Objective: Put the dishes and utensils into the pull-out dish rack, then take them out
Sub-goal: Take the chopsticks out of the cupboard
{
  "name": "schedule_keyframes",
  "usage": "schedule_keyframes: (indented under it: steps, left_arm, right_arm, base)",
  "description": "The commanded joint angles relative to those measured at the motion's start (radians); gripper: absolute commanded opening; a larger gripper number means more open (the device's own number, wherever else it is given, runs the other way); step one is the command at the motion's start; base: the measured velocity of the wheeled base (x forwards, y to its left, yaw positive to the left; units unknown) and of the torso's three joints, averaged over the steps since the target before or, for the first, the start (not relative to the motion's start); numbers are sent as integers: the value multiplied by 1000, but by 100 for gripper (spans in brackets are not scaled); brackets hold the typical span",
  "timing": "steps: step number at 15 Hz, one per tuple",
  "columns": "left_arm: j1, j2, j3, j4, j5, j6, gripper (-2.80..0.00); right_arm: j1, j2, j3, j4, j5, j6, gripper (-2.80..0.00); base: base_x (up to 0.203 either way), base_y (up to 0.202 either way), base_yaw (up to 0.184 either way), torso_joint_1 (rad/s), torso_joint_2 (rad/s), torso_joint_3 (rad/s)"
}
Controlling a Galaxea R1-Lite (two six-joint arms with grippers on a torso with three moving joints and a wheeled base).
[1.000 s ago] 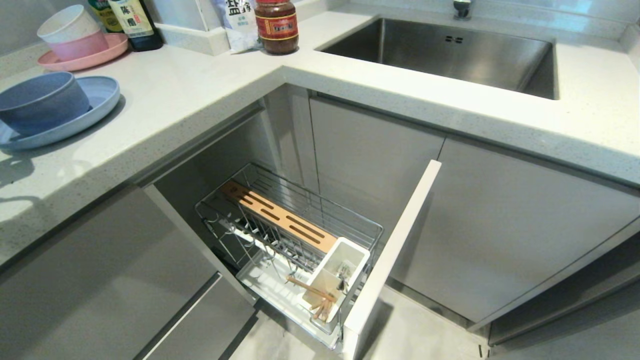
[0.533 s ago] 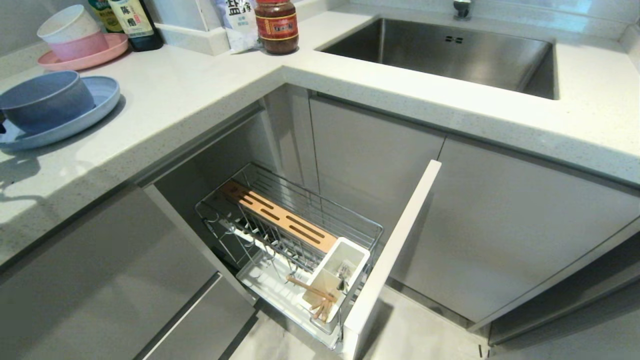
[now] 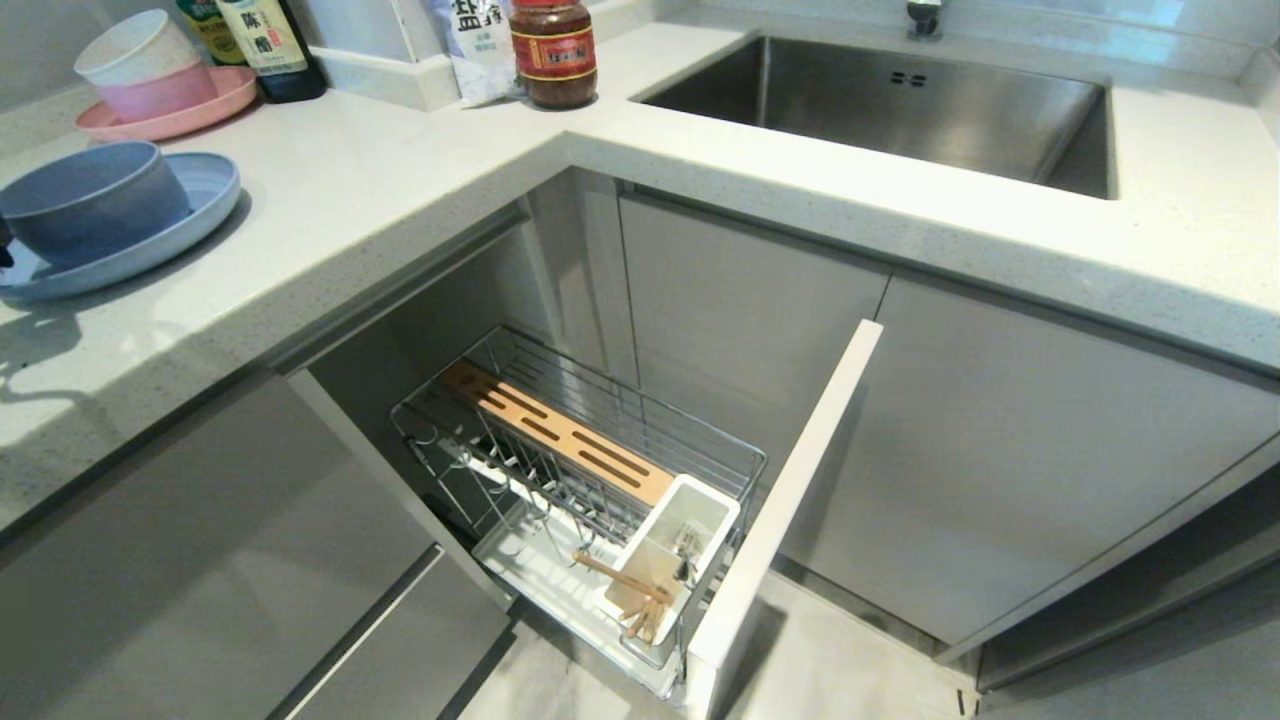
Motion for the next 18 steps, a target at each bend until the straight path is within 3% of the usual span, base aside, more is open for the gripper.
schedule_keyframes:
  steps: [1, 2, 3, 10, 18]
  left_arm:
    - [0, 1, -1, 4, 2, 0, -280]
    - [0, 3, -1, 4, 1, -1, -280]
    - [0, 3, -2, 4, 0, -2, 0]
    - [0, 10, -8, 4, 1, -2, 0]
    - [0, -115, 17, 13, 22, 5, 0]
  right_arm:
    - [0, -4, 2, 0, 0, 0, -280]
    - [0, -4, 2, 0, 0, 0, -280]
    - [0, -4, 2, 0, 0, 1, -280]
    - [0, -4, 2, 0, 0, 0, -280]
    - [0, -4, 2, 0, 0, 0, -280]
  base:
    - [0, 0, 0, 0, 0, 0]
    - [0, 0, 0, 0, 0, 0]
    - [0, 0, 0, 0, 0, 0]
    - [0, 0, 0, 0, 0, 0]
    - [0, 0, 0, 0, 0, 0]
